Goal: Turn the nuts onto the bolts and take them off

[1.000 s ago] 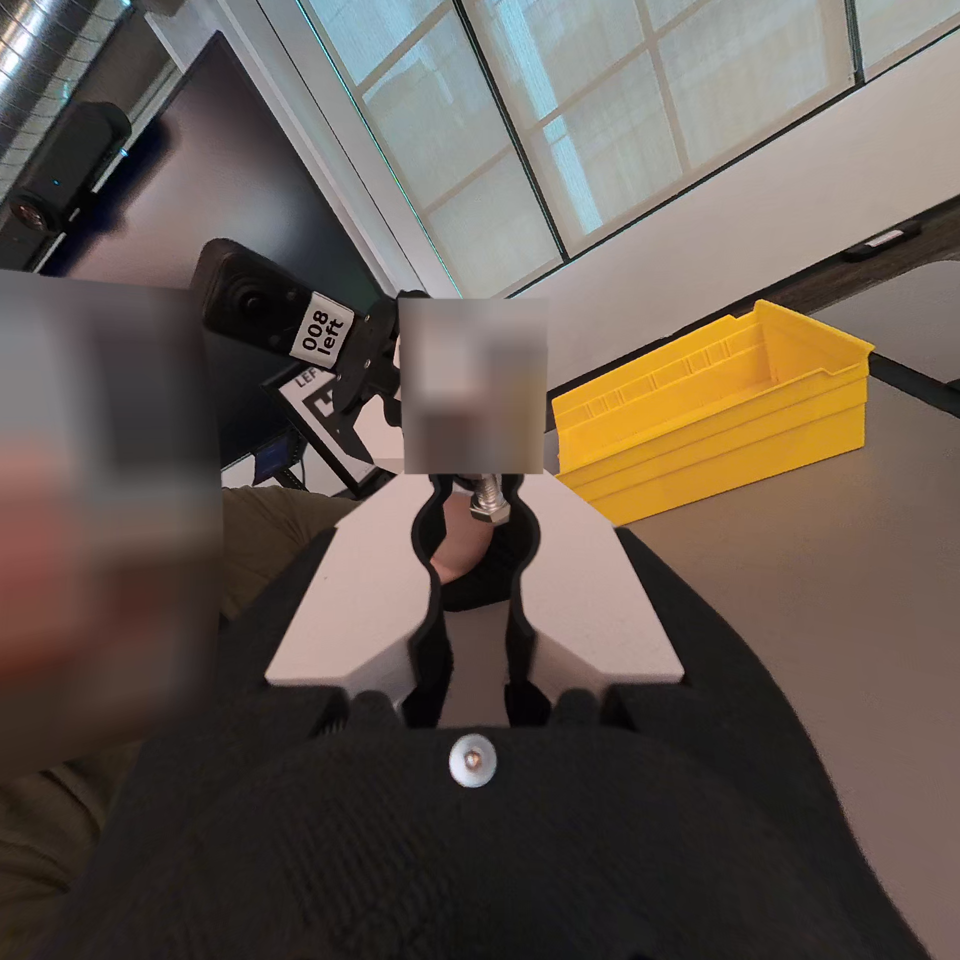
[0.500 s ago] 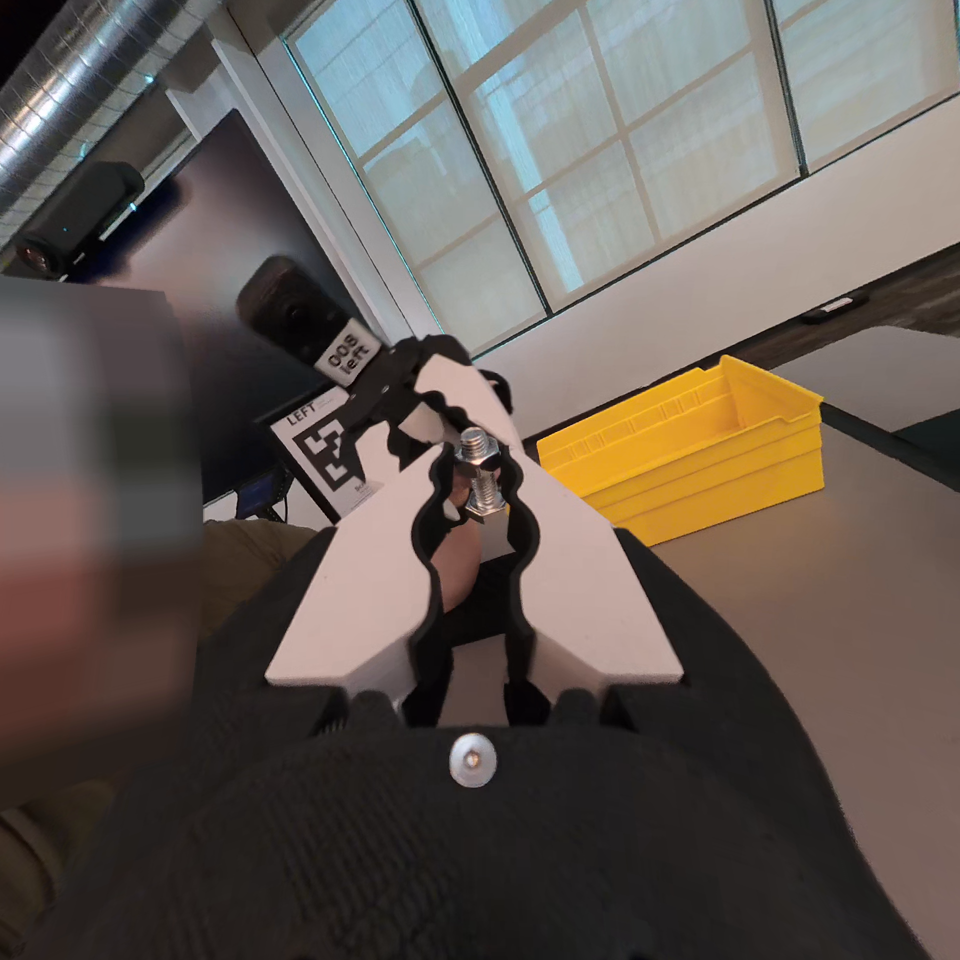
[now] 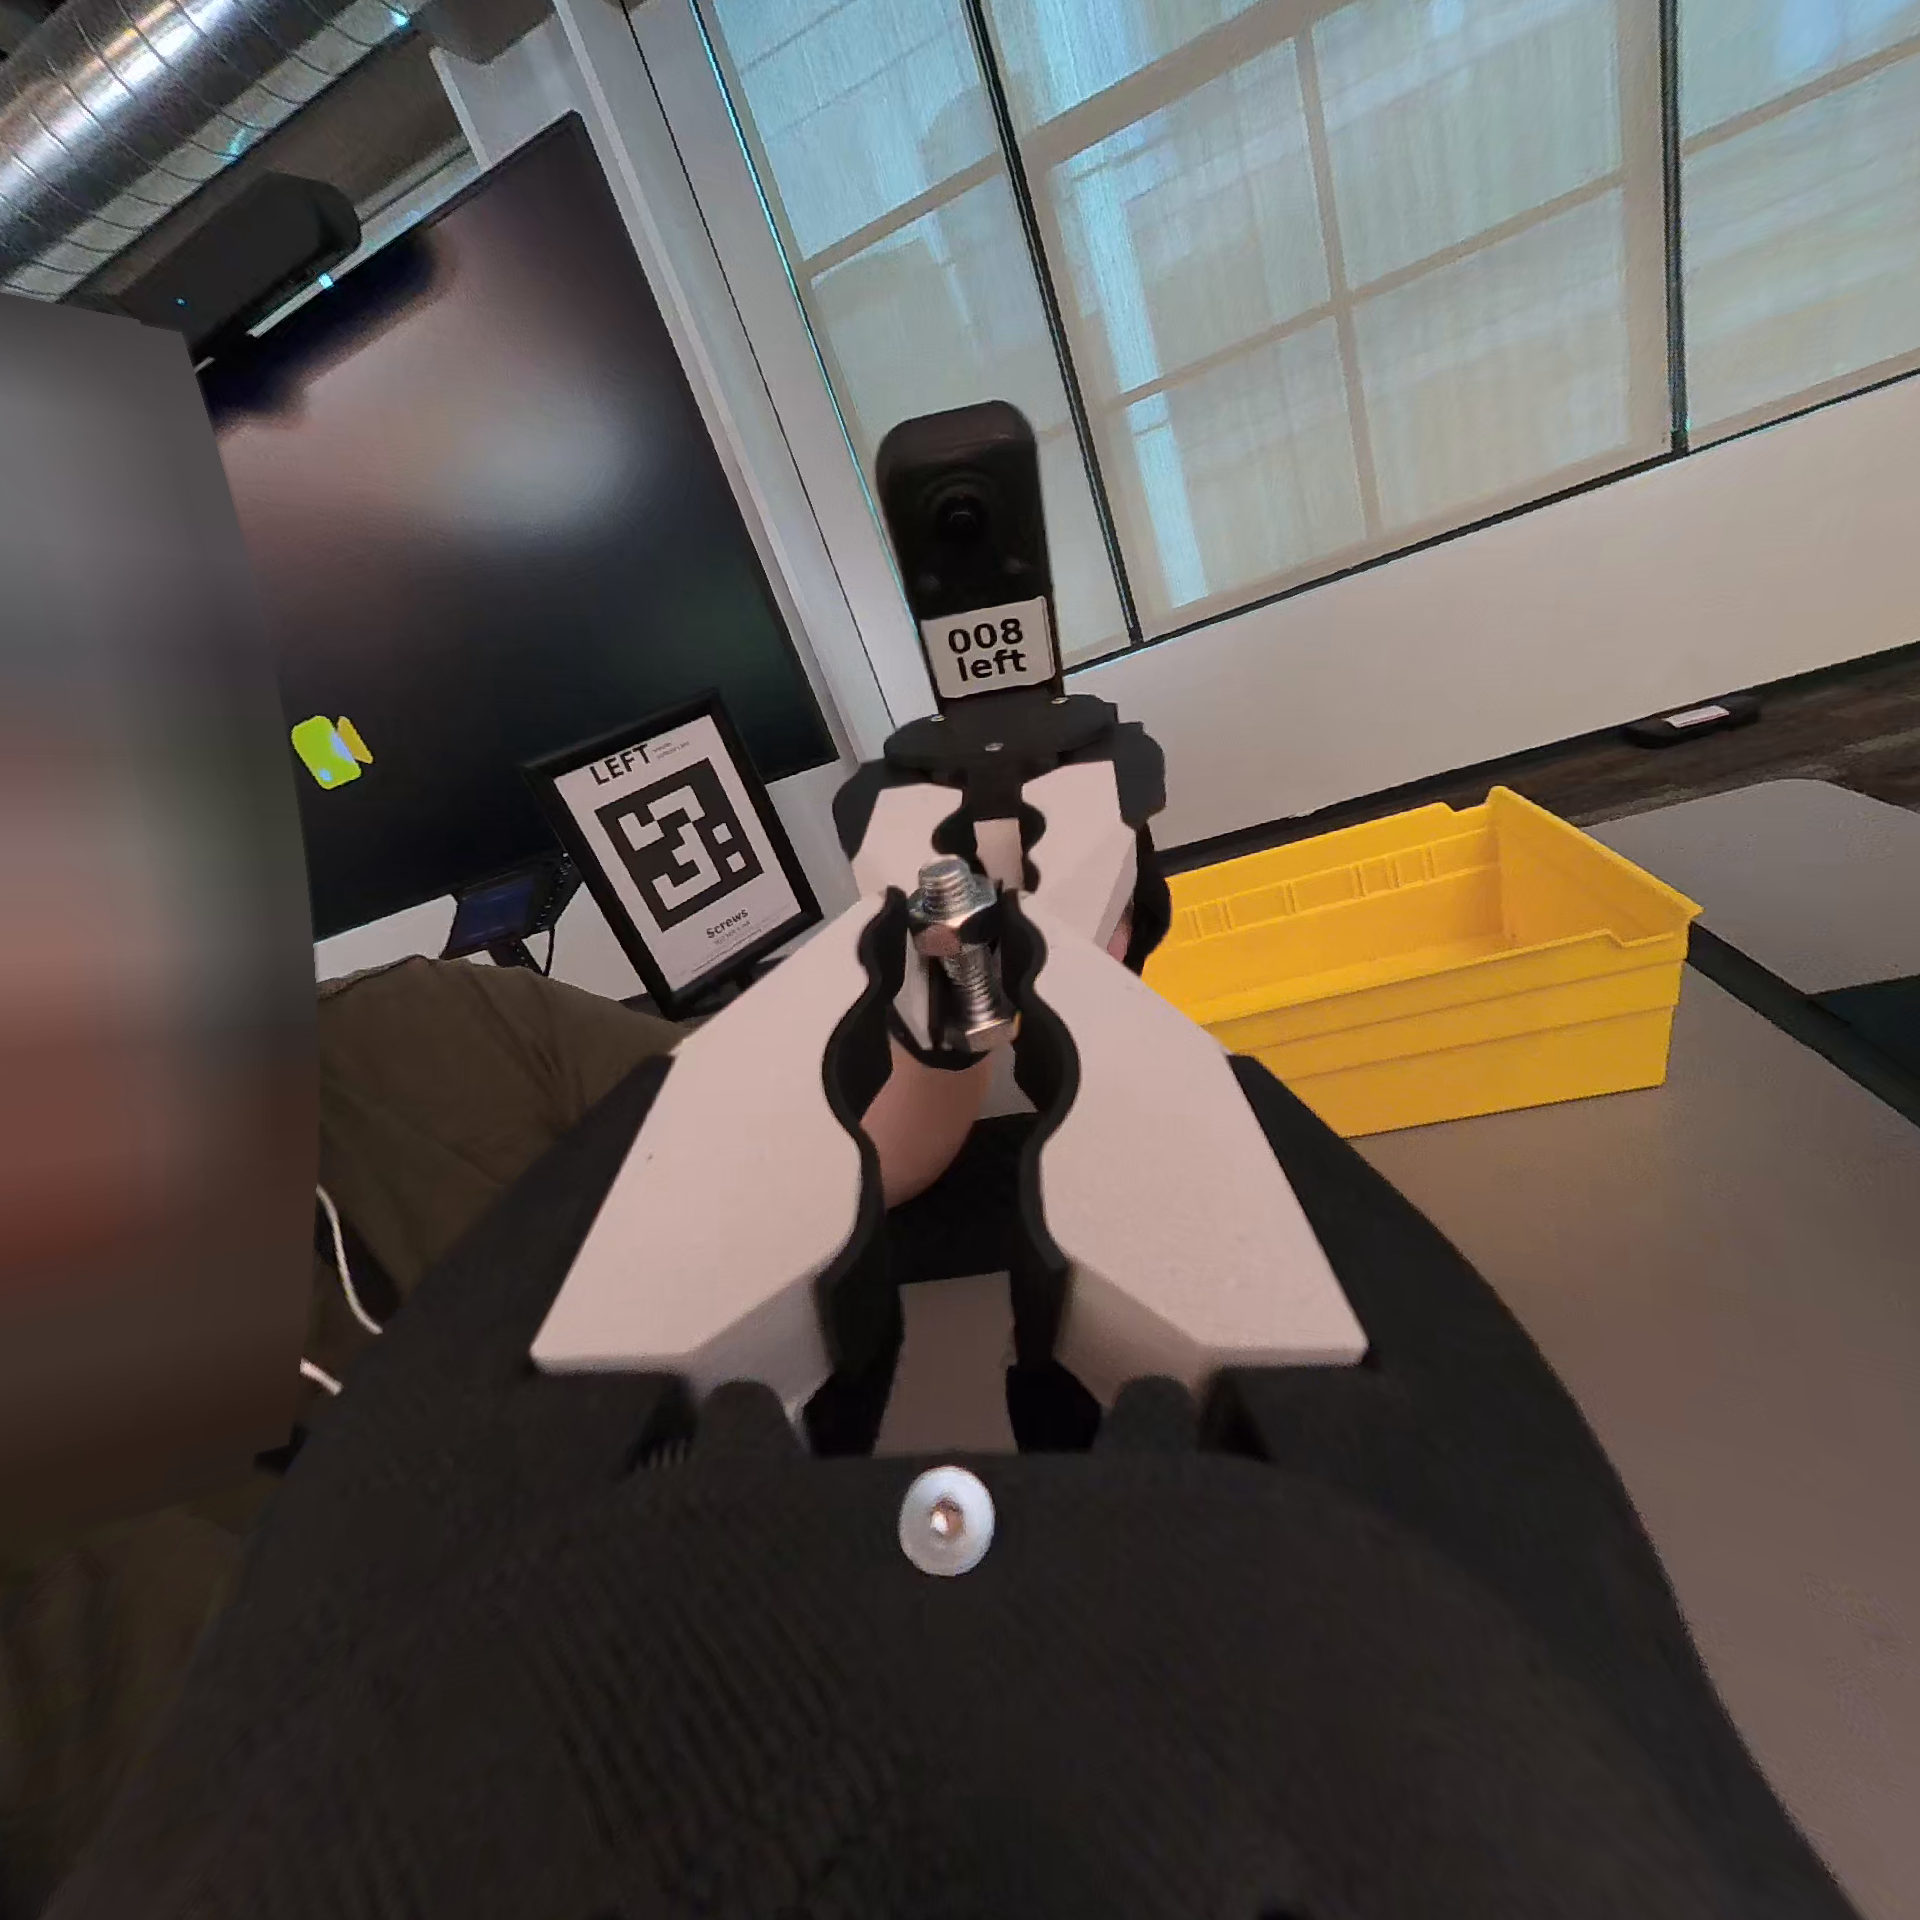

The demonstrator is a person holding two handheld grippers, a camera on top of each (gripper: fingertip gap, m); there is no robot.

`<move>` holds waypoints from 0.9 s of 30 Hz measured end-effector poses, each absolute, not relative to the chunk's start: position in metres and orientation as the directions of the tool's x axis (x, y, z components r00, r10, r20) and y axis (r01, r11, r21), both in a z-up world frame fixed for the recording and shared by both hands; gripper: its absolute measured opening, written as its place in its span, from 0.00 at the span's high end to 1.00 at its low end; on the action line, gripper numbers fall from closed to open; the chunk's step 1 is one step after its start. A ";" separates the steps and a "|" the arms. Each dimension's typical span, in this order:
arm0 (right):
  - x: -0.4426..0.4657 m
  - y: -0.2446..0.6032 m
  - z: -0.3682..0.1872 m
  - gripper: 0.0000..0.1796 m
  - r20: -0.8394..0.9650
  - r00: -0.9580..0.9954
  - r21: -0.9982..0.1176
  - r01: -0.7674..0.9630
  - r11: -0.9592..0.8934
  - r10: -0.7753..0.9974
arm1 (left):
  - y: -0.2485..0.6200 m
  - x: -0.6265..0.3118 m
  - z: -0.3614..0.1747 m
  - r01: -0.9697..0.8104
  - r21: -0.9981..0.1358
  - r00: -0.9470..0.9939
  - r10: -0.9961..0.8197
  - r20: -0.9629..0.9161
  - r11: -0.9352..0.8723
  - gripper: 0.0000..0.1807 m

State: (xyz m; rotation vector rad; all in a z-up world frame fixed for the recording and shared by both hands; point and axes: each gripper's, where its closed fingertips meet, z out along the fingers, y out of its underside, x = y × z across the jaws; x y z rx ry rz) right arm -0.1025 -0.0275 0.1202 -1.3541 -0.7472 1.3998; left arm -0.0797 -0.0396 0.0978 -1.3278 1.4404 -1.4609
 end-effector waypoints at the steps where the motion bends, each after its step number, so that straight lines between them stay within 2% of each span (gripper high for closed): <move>1: -0.104 -0.026 0.118 0.91 -0.335 0.150 -0.927 -0.228 -0.297 0.930 | -0.039 -0.079 0.095 -0.188 -0.973 -0.236 -0.956 0.175 -0.132 0.92; 13: -0.111 -0.038 0.125 0.91 -0.292 0.127 -0.942 -0.211 -0.262 0.948 | -0.048 -0.085 0.099 -0.170 -0.984 -0.223 -0.975 -0.005 0.044 0.93; 16: -0.109 -0.041 0.131 0.86 -0.273 0.139 -0.945 -0.222 -0.238 0.952 | -0.048 -0.086 0.102 -0.171 -0.981 -0.186 -0.981 -0.061 0.093 0.94; 21: -0.112 -0.038 0.123 0.84 -0.198 0.218 -0.975 -0.147 -0.168 0.956 | -0.053 -0.090 0.108 -0.163 -0.984 -0.204 -0.978 -0.036 0.070 0.94; 25: -0.110 -0.043 0.125 0.85 -0.212 0.155 -0.968 -0.168 -0.186 0.965 | -0.059 -0.092 0.109 -0.160 -0.986 -0.250 -0.968 -0.013 0.055 0.94; 26: -0.106 -0.041 0.125 0.85 -0.227 0.146 -0.963 -0.183 -0.199 0.963 | -0.060 -0.093 0.110 -0.158 -0.986 -0.262 -0.965 -0.003 0.046 0.94; 27: -0.100 -0.035 0.125 0.91 -0.247 0.166 -0.956 -0.204 -0.211 0.955 | -0.062 -0.094 0.112 -0.149 -0.988 -0.274 -0.962 0.002 0.040 0.94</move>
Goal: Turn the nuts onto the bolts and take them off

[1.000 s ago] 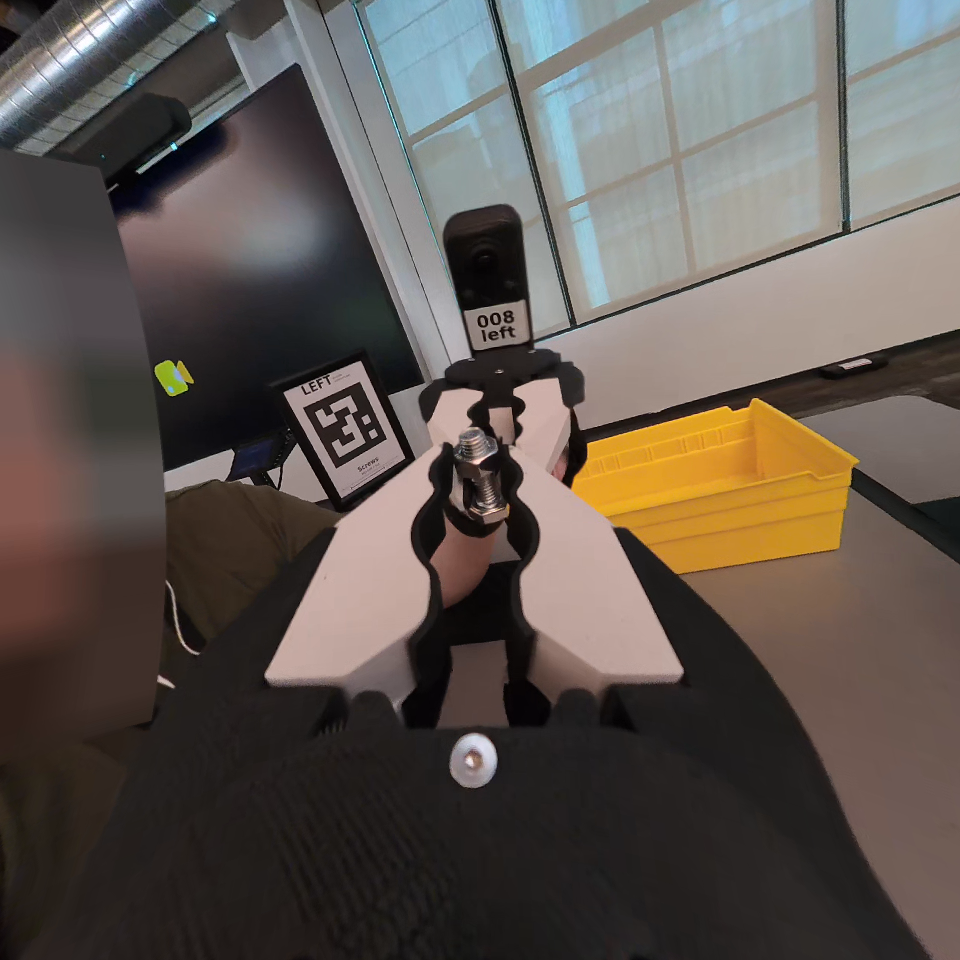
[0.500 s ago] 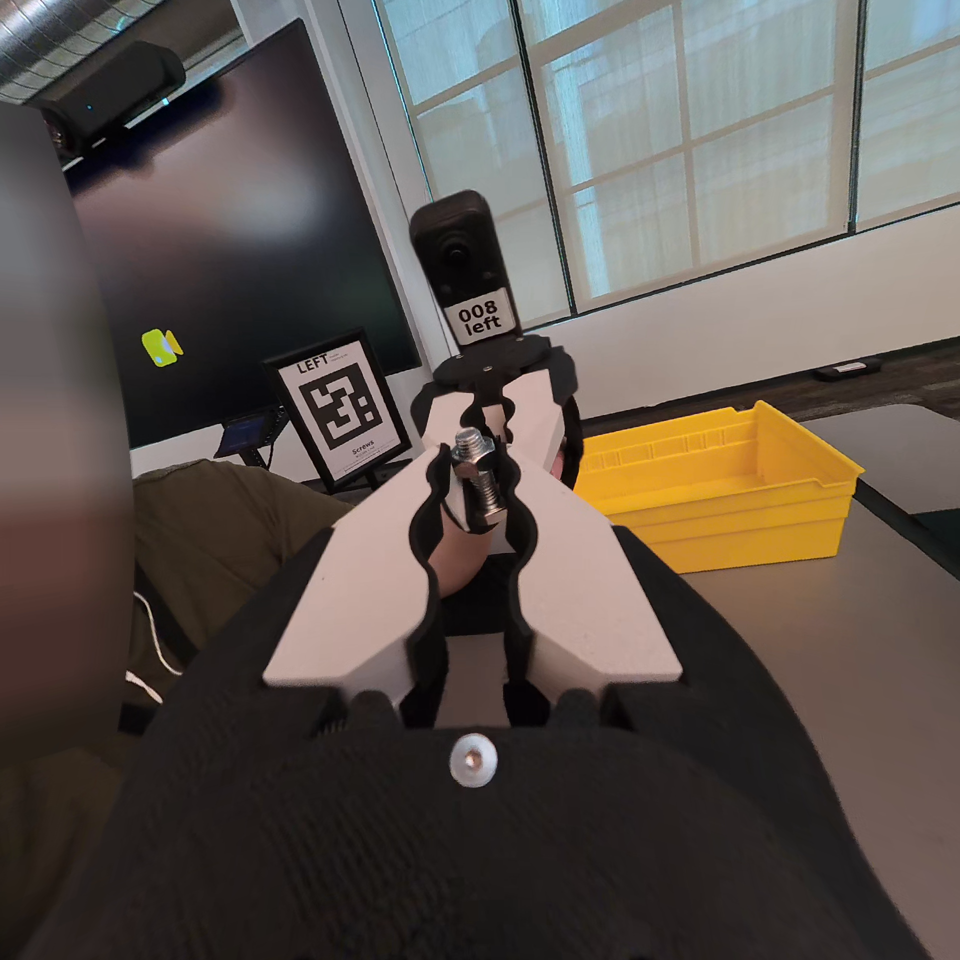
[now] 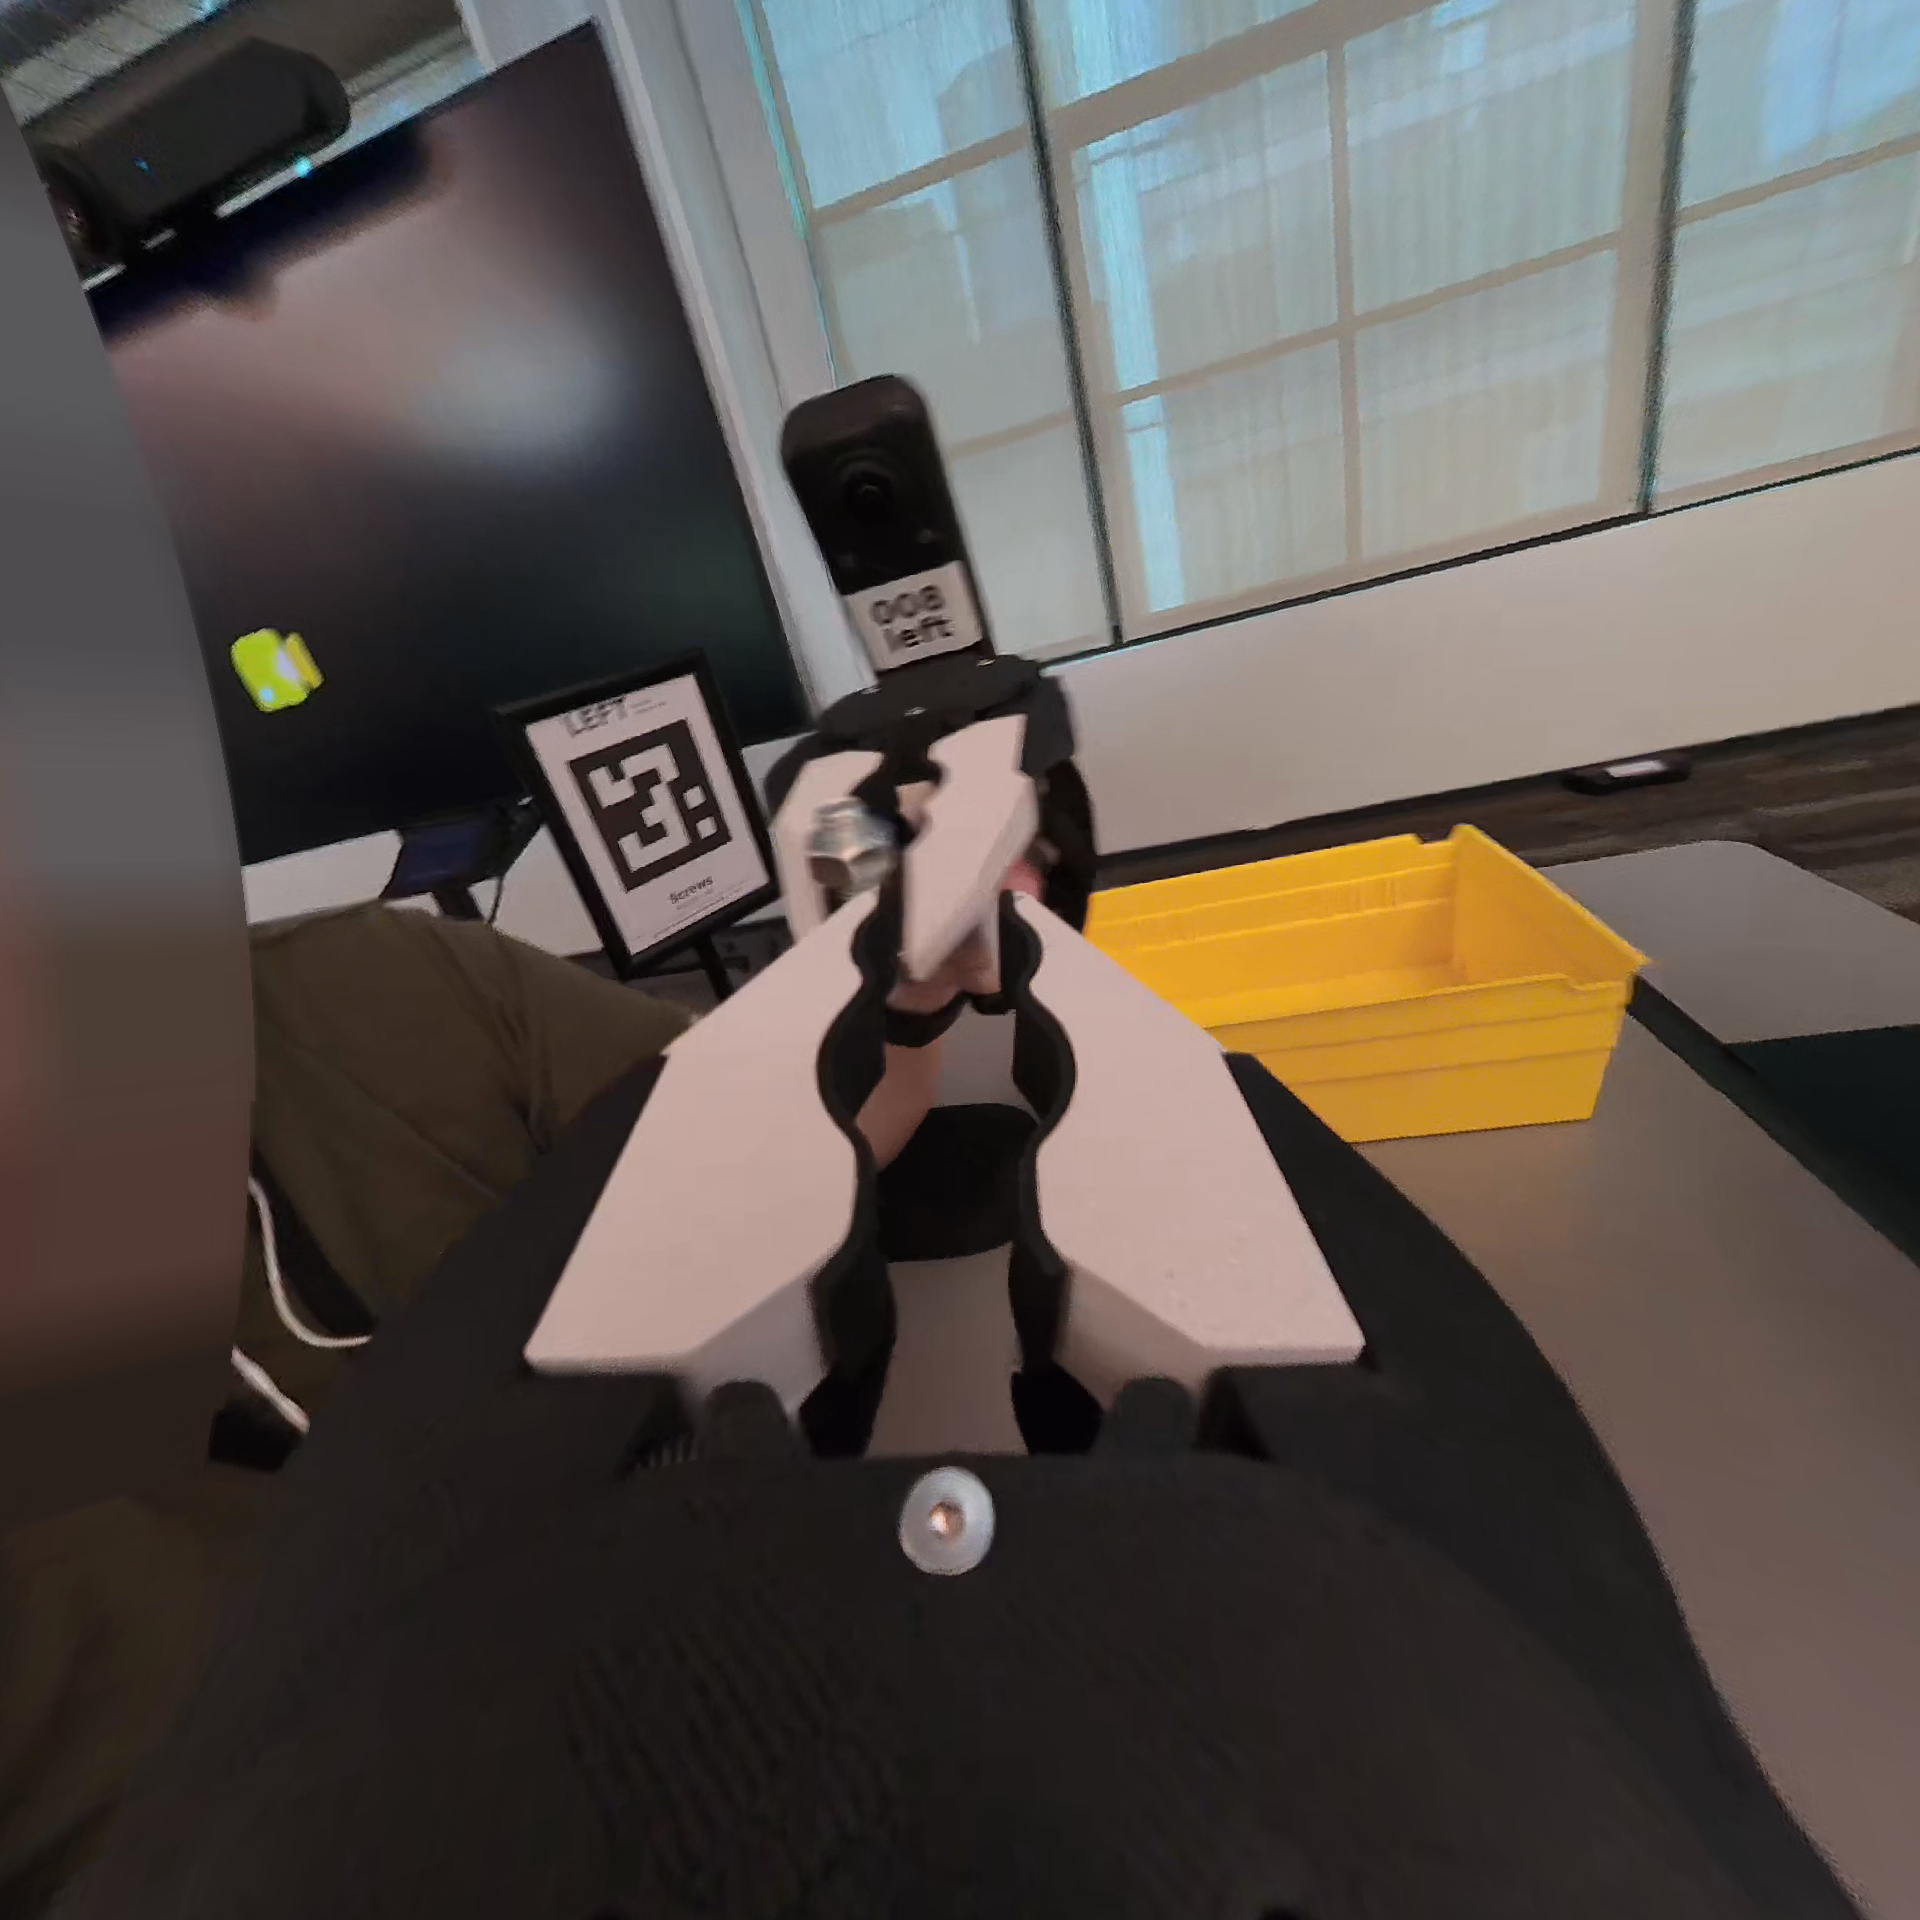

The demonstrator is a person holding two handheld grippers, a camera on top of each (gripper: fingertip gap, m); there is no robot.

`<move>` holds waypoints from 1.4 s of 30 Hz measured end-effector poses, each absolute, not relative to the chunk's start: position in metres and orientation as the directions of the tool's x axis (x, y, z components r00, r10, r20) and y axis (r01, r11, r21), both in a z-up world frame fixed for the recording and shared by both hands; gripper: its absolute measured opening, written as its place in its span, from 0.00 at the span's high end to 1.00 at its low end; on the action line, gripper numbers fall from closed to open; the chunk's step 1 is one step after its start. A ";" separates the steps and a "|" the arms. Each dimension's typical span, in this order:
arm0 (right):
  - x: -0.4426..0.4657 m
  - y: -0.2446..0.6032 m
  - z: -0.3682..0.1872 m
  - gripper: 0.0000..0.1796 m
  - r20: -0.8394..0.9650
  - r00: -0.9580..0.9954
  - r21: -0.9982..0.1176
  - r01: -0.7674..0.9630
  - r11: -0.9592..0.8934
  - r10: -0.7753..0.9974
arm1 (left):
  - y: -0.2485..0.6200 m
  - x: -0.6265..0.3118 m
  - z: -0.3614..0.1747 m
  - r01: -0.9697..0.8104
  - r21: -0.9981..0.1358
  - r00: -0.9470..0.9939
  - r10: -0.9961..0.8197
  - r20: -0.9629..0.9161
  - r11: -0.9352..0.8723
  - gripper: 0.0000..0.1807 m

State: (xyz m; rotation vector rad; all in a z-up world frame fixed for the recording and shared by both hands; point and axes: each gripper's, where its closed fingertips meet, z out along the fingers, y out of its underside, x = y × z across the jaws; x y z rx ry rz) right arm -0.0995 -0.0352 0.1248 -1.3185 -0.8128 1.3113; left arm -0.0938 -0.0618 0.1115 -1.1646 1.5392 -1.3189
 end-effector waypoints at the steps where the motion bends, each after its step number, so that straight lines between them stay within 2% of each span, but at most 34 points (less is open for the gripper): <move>1: -0.094 -0.029 0.124 0.91 -0.259 0.190 -0.951 -0.222 -0.215 0.947 | -0.064 -0.095 0.113 -0.142 -0.989 -0.290 -0.957 0.009 0.033 0.94; 7: -0.109 -0.044 0.132 0.80 -0.200 0.158 -0.965 -0.204 -0.166 0.967 | -0.058 -0.093 0.110 -0.154 -0.986 -0.249 -0.968 -0.015 0.055 0.94; 10: -0.115 -0.043 0.125 0.79 -0.199 0.152 -0.968 -0.183 -0.170 0.968 | -0.064 -0.093 0.110 -0.153 -0.988 -0.288 -0.957 0.009 0.037 0.94; 13: -0.095 -0.025 0.121 0.83 -0.280 0.163 -0.940 -0.247 -0.236 0.946 | -0.069 -0.095 0.113 -0.141 -0.990 -0.322 -0.947 0.022 0.025 0.94; 15: -0.086 -0.023 0.124 0.82 -0.306 0.137 -0.922 -0.290 -0.257 0.942 | -0.068 -0.097 0.115 -0.136 -0.991 -0.323 -0.946 0.031 0.013 0.94; 18: -0.104 -0.044 0.131 0.76 -0.235 0.097 -0.948 -0.243 -0.206 0.967 | -0.062 -0.096 0.113 -0.146 -0.989 -0.288 -0.958 0.011 0.033 0.94; 21: -0.122 -0.047 0.127 0.75 -0.203 0.129 -0.965 -0.195 -0.176 0.971 | -0.064 -0.094 0.111 -0.149 -0.989 -0.305 -0.952 0.026 0.021 0.94; 24: -0.111 -0.042 0.126 0.74 -0.266 0.068 -0.938 -0.250 -0.242 0.962 | -0.072 -0.094 0.112 -0.147 -0.989 -0.330 -0.944 0.029 0.021 0.94; 26: -0.096 -0.032 0.128 0.78 -0.313 0.070 -0.910 -0.306 -0.279 0.947 | -0.077 -0.098 0.117 -0.128 -0.992 -0.363 -0.931 0.046 0.001 0.94; 28: -0.098 -0.049 0.134 0.74 -0.259 0.020 -0.923 -0.298 -0.242 0.966 | -0.076 -0.099 0.120 -0.120 -0.993 -0.362 -0.931 0.056 -0.013 0.94; 31: -0.124 -0.064 0.134 0.66 -0.140 0.110 -0.974 -0.193 -0.117 0.984 | -0.072 -0.095 0.114 -0.136 -0.990 -0.330 -0.944 0.026 0.020 0.94; 34: -0.129 -0.060 0.145 0.68 -0.135 0.175 -0.969 -0.227 -0.093 0.975 | -0.076 -0.093 0.112 -0.140 -0.990 -0.347 -0.938 0.027 0.023 0.94; 37: -0.109 -0.044 0.139 0.67 -0.239 0.183 -0.944 -0.272 -0.185 0.954 | -0.082 -0.094 0.115 -0.130 -0.991 -0.366 -0.930 0.023 0.026 0.94; 39: -0.093 -0.037 0.137 0.71 -0.311 0.182 -0.918 -0.312 -0.245 0.933 | -0.081 -0.095 0.116 -0.118 -0.992 -0.351 -0.936 0.011 0.033 0.96; 42: -0.087 -0.048 0.148 0.71 -0.275 0.173 -0.916 -0.345 -0.203 0.946 | -0.085 -0.096 0.118 -0.119 -0.993 -0.379 -0.925 0.029 0.017 0.96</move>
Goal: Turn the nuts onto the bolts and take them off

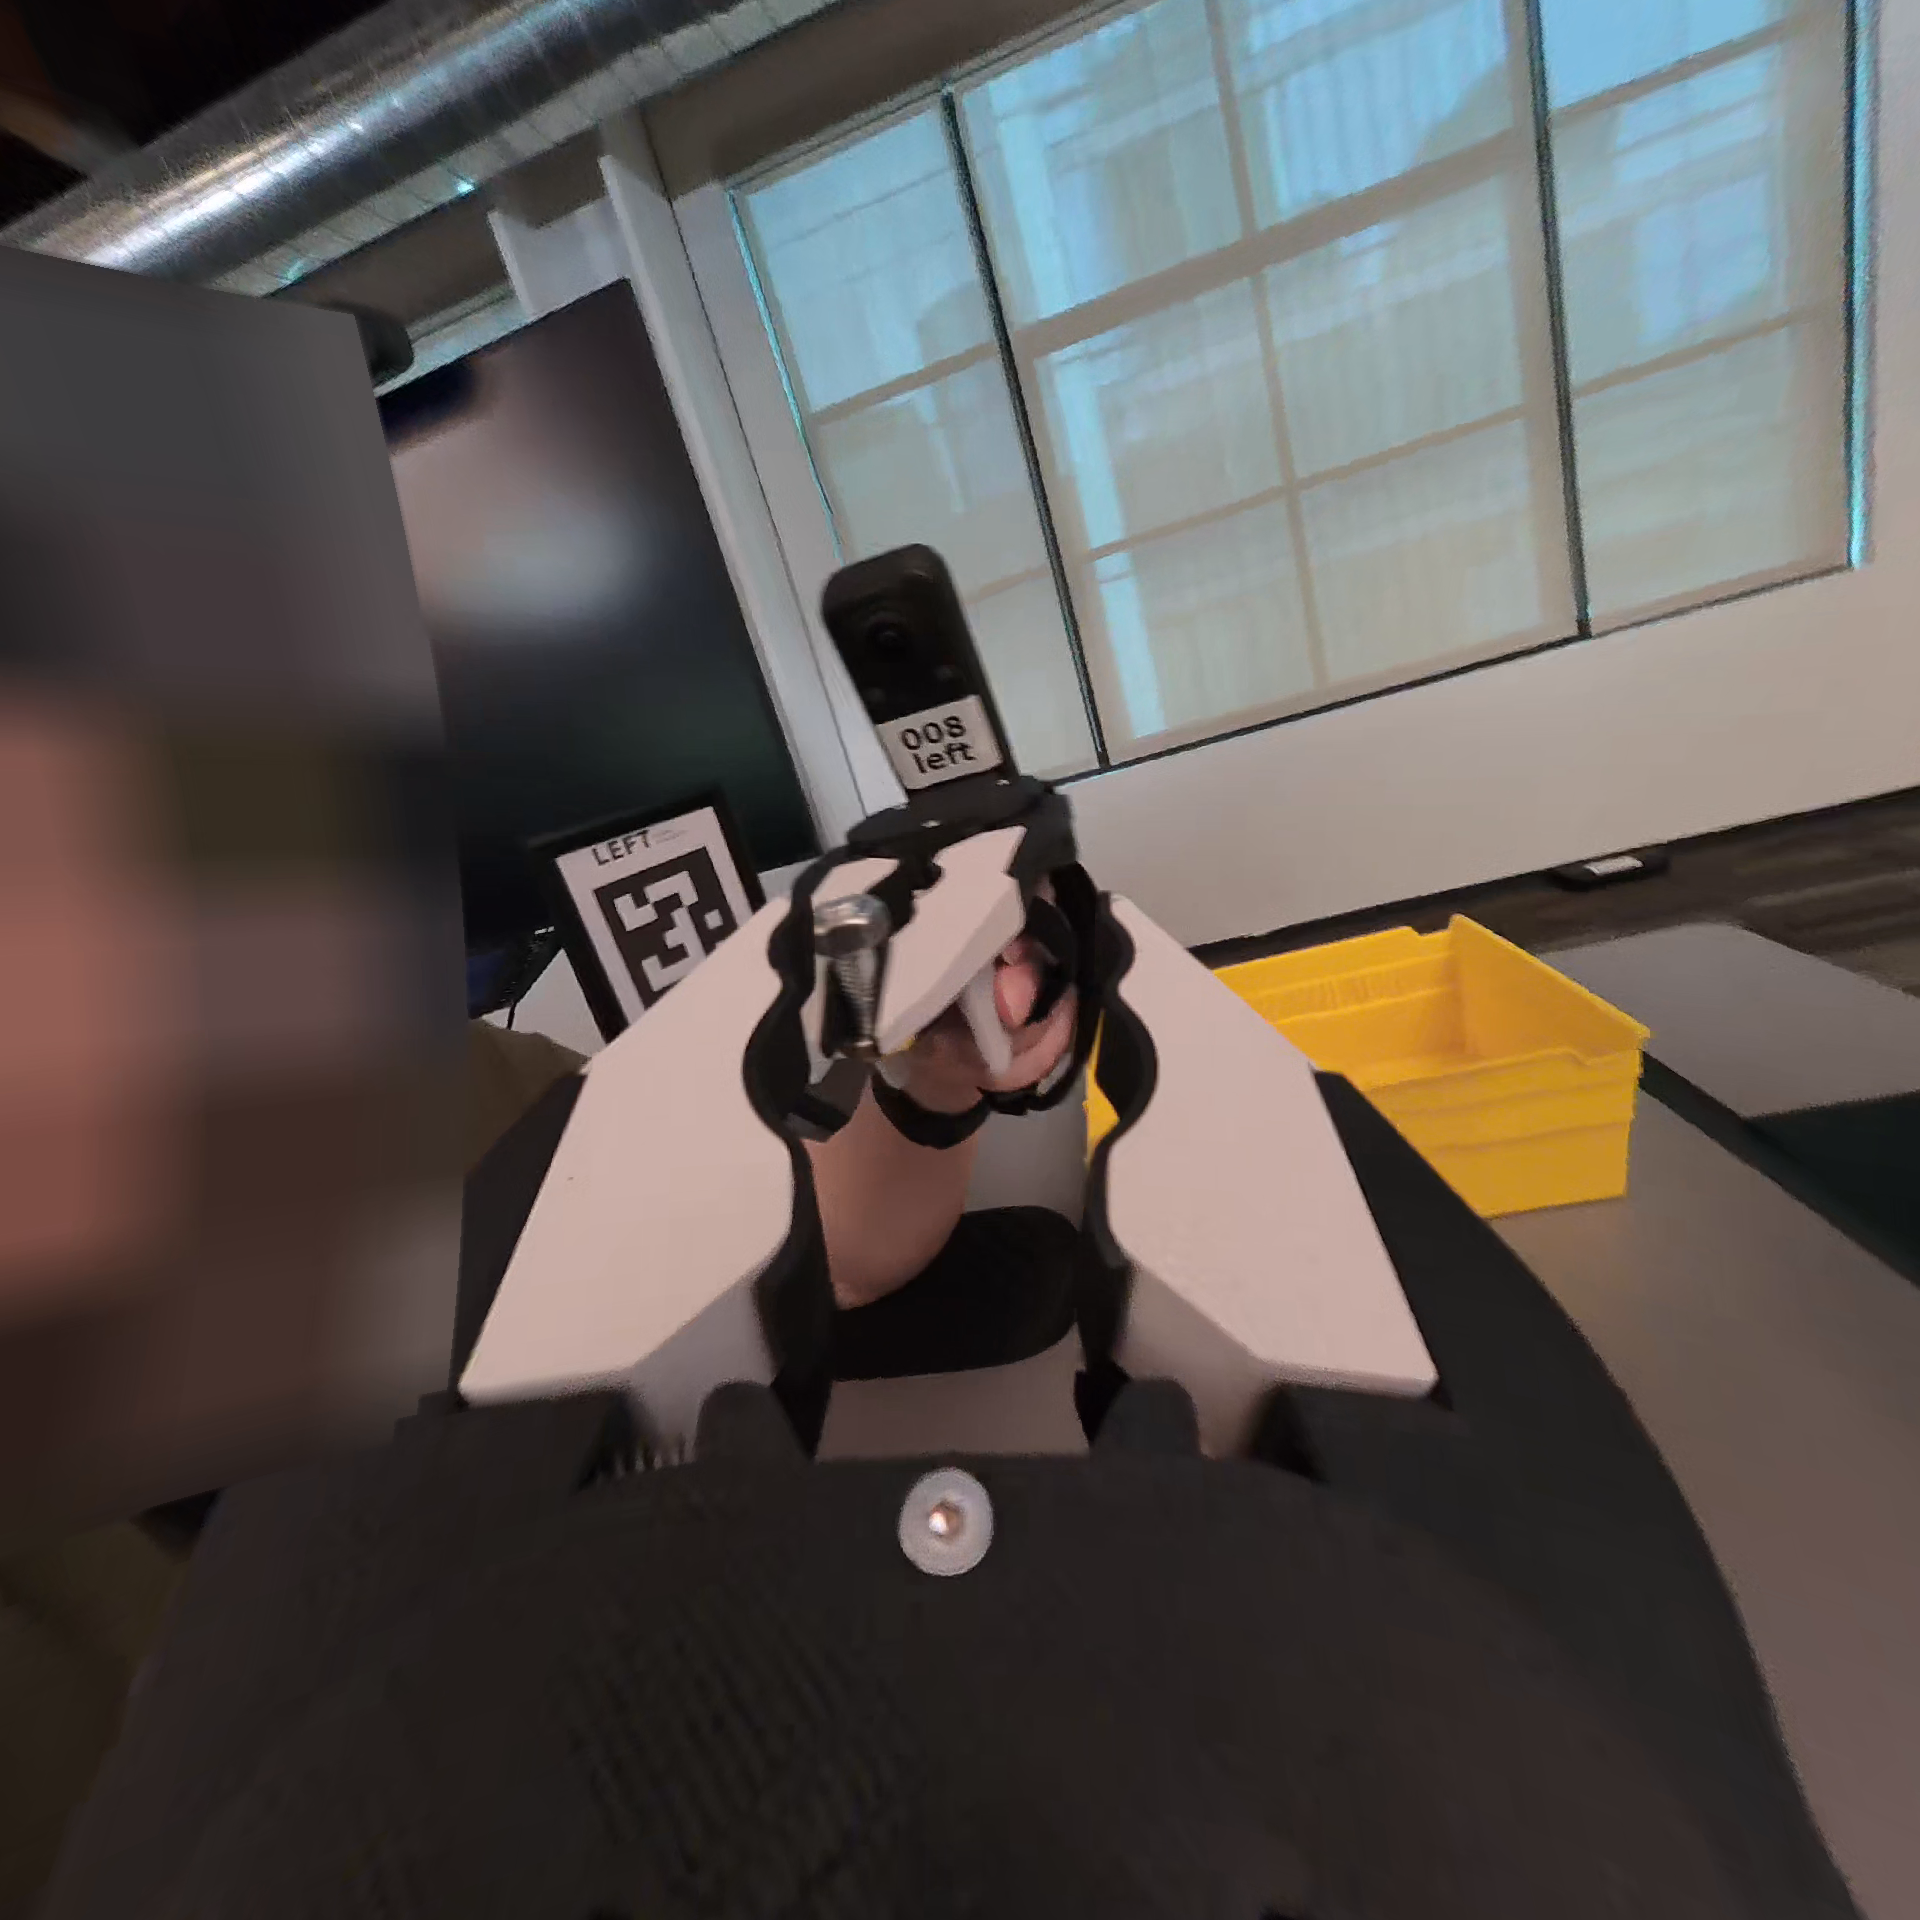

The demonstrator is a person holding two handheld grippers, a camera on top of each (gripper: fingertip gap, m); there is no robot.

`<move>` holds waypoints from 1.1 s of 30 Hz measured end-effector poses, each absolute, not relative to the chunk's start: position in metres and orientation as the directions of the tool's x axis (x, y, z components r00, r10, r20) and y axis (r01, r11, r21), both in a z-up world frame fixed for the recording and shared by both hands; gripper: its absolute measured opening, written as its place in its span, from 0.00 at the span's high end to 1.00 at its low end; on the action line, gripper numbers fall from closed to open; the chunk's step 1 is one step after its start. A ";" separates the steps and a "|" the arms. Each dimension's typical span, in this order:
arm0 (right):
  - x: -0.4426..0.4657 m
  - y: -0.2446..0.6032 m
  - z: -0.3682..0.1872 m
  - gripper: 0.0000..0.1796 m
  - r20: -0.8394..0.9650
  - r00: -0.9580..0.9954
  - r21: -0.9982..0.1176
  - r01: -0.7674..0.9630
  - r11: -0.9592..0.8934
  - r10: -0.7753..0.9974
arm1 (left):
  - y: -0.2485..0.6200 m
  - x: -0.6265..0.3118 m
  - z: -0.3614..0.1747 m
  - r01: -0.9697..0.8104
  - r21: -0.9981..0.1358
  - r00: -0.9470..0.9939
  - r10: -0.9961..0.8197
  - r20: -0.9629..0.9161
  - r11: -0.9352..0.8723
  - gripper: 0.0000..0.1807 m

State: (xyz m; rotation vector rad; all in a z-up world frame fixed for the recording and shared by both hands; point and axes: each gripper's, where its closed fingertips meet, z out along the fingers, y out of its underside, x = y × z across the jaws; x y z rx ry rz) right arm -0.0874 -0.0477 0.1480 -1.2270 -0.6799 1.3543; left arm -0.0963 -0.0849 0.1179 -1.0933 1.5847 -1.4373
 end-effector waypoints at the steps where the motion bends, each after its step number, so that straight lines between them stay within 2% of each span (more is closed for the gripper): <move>1: -0.093 -0.053 0.149 0.71 -0.255 0.165 -0.926 -0.325 -0.191 0.953 | -0.085 -0.095 0.118 -0.114 -0.993 -0.375 -0.927 0.026 0.018 0.96; 7: -0.117 -0.068 0.150 0.70 -0.208 0.138 -0.952 -0.255 -0.168 0.968 | -0.086 -0.087 0.111 -0.125 -0.992 -0.370 -0.928 0.033 0.015 0.96; 9: -0.113 -0.059 0.141 0.70 -0.188 0.210 -0.966 -0.218 -0.141 0.959 | -0.093 -0.087 0.112 -0.116 -0.993 -0.405 -0.914 0.030 0.018 0.96; 10: -0.108 -0.056 0.141 0.67 -0.191 0.216 -0.963 -0.229 -0.140 0.958 | -0.096 -0.088 0.113 -0.111 -0.994 -0.416 -0.909 0.032 0.016 0.96; 13: -0.091 -0.054 0.146 0.68 -0.248 0.207 -0.941 -0.284 -0.184 0.947 | -0.097 -0.090 0.116 -0.099 -0.995 -0.418 -0.908 0.029 0.014 0.96; 18: -0.111 -0.072 0.153 0.69 -0.158 0.190 -0.963 -0.248 -0.109 0.969 | -0.102 -0.089 0.117 -0.096 -0.995 -0.424 -0.906 0.024 0.018 0.96; 22: -0.107 -0.064 0.146 0.69 -0.216 0.175 -0.954 -0.249 -0.169 0.961 | -0.112 -0.088 0.118 -0.087 -0.996 -0.452 -0.891 0.038 0.002 0.96; 25: -0.087 -0.053 0.146 0.70 -0.226 0.271 -0.953 -0.262 -0.154 0.936 | -0.115 -0.090 0.120 -0.074 -0.997 -0.481 -0.876 0.043 -0.009 0.96; 28: -0.077 -0.061 0.153 0.69 -0.220 0.260 -0.952 -0.270 -0.148 0.940 | -0.114 -0.092 0.123 -0.062 -0.998 -0.474 -0.880 0.037 -0.008 0.96; 33: -0.070 -0.042 0.135 0.69 -0.178 0.437 -0.980 -0.160 -0.118 0.882 | -0.112 -0.092 0.127 -0.039 -0.999 -0.466 -0.884 0.032 -0.016 0.96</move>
